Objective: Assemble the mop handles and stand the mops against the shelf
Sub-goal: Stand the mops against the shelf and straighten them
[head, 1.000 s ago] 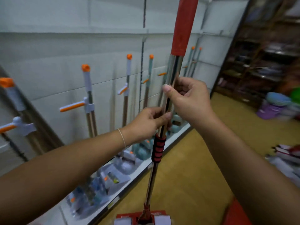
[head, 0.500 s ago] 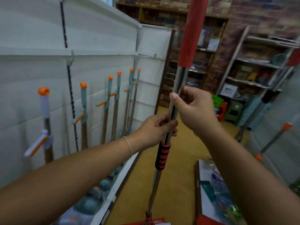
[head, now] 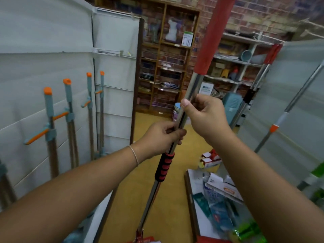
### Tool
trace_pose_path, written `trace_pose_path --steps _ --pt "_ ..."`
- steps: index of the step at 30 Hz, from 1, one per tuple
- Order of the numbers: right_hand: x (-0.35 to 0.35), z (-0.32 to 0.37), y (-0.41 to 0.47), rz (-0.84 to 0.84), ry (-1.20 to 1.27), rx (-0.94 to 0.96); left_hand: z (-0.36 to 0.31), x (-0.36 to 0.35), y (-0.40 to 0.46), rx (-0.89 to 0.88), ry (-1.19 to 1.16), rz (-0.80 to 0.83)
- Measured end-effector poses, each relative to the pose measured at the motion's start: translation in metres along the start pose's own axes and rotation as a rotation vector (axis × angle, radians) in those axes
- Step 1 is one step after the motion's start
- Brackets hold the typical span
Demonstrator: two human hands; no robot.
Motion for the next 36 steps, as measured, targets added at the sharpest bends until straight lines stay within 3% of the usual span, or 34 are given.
trace_pose_path --steps 22,36 --pt "-0.101 -0.229 0.263 0.045 -0.015 -0.083 0.129 0.038 0.340 0.104 0.045 0.028" --pt "-0.144 -0.386 0.441 -0.105 -0.122 -0.227 0.215 0.040 0.604 0.069 0.002 0.259"
Point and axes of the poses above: each hand's wrist, its own y-axis towards the middle knuckle, its own x-axis out of the back of the hand, z = x × y, the point moved 9 cm from there along y, towards the middle knuckle, and after that the axes turned 12 degrees about -y, right-handed, at the moved point
